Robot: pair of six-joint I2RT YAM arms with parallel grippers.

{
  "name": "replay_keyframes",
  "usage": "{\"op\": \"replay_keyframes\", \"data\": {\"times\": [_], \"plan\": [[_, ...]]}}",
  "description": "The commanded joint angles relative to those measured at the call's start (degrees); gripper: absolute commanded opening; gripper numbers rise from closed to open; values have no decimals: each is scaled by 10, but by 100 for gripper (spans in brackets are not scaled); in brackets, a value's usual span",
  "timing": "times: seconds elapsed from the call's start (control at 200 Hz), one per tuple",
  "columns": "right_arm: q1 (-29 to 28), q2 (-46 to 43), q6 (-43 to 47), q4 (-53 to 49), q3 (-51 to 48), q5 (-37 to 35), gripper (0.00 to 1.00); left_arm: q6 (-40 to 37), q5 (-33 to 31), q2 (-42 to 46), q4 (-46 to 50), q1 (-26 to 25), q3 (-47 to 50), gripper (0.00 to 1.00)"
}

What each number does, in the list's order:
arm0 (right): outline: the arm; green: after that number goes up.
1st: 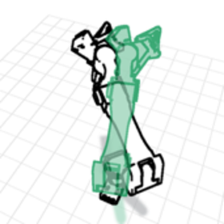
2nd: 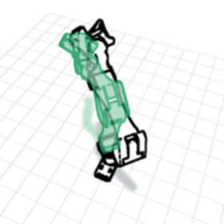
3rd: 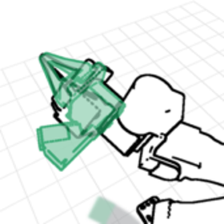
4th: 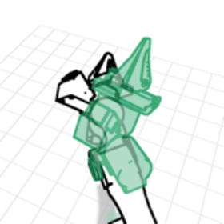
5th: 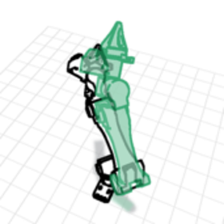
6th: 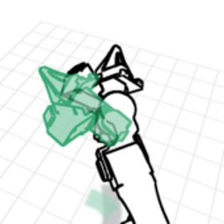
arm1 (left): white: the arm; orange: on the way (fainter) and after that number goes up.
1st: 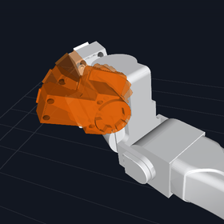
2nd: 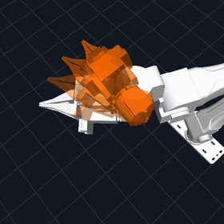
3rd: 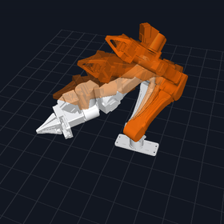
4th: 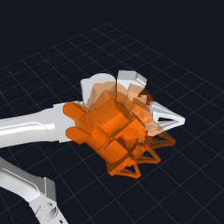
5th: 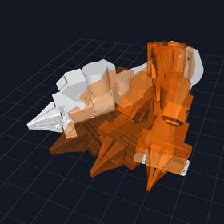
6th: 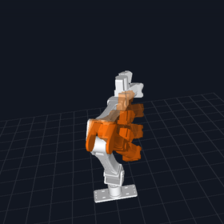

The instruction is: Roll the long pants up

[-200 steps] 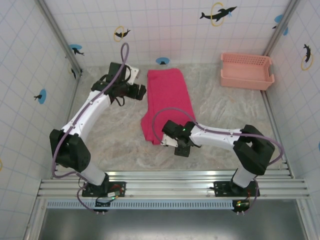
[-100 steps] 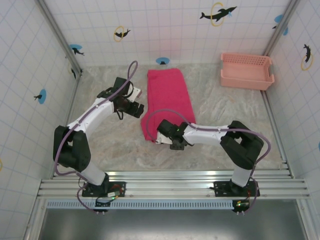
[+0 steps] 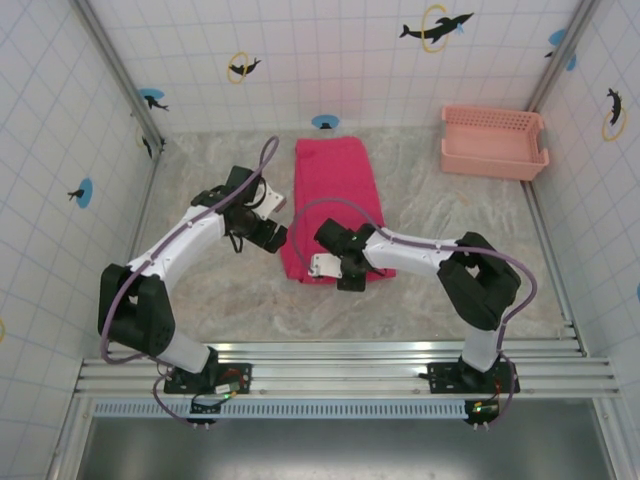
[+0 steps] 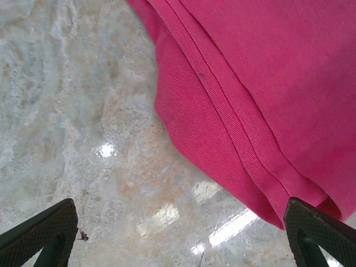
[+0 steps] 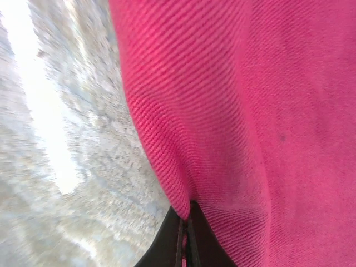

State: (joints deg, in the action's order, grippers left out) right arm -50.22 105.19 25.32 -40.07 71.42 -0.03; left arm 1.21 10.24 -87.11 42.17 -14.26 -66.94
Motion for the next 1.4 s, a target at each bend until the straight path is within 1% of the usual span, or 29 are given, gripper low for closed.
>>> {"op": "replay_keyframes", "data": {"times": [0.0,0.08,0.1,0.17,0.215,0.33,0.41,0.485,0.555,0.641,0.731,0.921,1.131,1.281,1.396], "plan": [[11,11,-9,-116,70,143,0,-32,11,3,46,-3,-21,97],[14,27,-28,-158,105,176,0,-45,17,24,42,-3,-11,97],[16,31,-32,-168,115,206,0,-49,21,30,41,-3,-7,97],[26,50,-55,-199,147,251,0,-57,30,49,33,-4,7,97],[35,67,-59,-224,170,293,0,-59,30,59,31,-4,14,98],[48,109,-78,-278,227,359,0,-69,37,72,30,-7,23,98],[60,128,-99,-287,249,396,0,-73,39,77,30,-11,23,97],[81,144,-120,-286,266,476,0,-74,44,81,33,-13,23,97],[101,162,-144,-283,288,516,0,-73,51,82,34,-14,24,98],[120,187,-173,-285,329,519,0,-68,57,78,33,-16,26,97],[139,226,-190,-284,369,558,0,-61,61,67,31,-19,24,97],[153,298,-191,-283,428,588,0,-35,78,41,10,-26,25,98],[158,352,-198,-266,457,572,0,-17,75,-18,4,-34,-6,98],[166,366,-218,-234,463,564,0,-2,58,-70,6,-36,-31,97],[167,378,-220,-227,482,548,0,22,57,-111,4,-38,-44,97]]}}
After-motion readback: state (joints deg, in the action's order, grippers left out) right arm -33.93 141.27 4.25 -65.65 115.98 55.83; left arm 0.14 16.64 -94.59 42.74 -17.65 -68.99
